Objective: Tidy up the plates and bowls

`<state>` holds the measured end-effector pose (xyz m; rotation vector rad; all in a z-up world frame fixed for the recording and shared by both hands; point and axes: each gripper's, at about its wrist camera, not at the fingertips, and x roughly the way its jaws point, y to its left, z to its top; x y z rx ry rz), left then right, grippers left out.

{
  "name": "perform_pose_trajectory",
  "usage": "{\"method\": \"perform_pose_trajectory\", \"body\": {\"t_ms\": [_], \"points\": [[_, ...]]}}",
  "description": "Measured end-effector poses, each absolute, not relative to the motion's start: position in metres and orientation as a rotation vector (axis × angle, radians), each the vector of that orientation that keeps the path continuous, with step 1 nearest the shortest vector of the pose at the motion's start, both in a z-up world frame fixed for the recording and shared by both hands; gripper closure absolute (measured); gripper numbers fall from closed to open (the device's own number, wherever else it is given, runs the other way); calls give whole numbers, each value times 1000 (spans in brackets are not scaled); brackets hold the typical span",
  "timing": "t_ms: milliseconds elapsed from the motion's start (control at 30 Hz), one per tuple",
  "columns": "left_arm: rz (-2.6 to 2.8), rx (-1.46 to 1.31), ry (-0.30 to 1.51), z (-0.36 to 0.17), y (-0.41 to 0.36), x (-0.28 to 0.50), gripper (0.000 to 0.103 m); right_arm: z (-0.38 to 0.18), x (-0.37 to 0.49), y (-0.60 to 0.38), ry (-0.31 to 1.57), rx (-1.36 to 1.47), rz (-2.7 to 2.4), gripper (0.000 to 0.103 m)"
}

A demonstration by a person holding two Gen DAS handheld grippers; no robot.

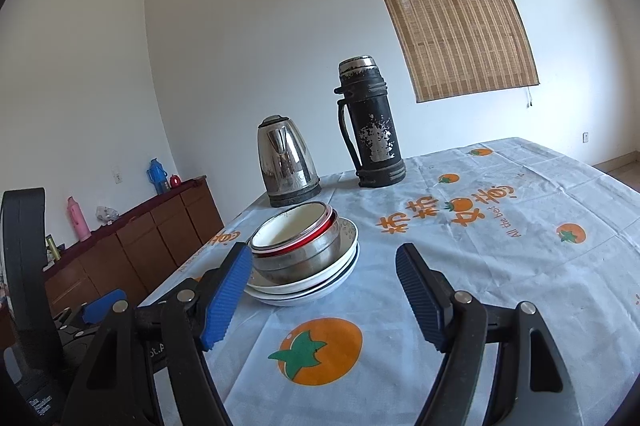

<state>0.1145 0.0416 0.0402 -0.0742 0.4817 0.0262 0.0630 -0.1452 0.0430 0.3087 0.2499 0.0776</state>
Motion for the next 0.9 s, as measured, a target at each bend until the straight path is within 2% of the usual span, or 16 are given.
{"method": "perform_pose_trajectory", "body": {"t_ms": [100,233,900], "points": [[21,-63,472,44,39,104,1,47,45,-148,228,314,65,26],[21,-31,469,45,35,91,1,48,19,-150,196,319,40,19],[16,-31,423,57,33,58,1,58,-12,-153,157,339,43,18]]}}
